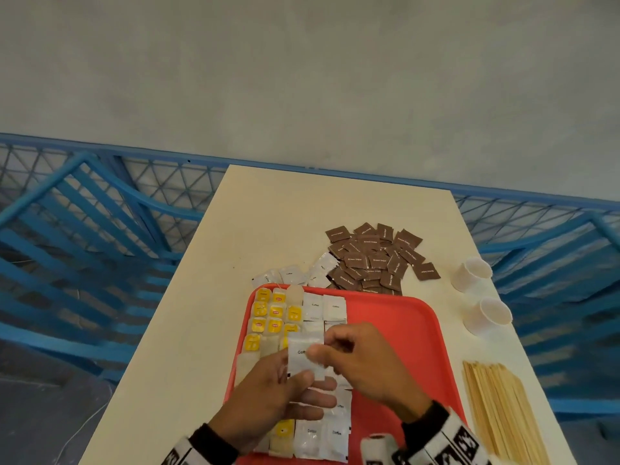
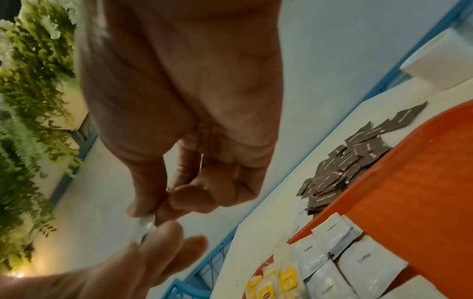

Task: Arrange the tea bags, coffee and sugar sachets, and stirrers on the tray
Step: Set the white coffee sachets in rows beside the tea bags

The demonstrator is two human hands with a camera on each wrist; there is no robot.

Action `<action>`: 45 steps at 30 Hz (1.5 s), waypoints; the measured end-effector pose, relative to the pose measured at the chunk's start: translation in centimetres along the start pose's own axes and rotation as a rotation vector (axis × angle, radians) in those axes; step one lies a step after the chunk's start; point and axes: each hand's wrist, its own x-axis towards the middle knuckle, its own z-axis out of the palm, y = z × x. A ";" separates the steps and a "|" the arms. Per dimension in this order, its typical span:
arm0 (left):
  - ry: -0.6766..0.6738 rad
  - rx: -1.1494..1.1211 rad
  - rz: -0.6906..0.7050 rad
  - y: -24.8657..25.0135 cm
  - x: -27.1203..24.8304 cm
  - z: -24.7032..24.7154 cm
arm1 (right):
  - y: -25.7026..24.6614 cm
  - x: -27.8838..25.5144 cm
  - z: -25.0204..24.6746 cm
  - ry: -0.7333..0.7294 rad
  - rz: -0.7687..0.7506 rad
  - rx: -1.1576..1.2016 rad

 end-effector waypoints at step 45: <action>0.229 0.537 0.019 1.3 1.6 -9.2 | 7.0 10.2 -0.6 0.225 0.384 -0.322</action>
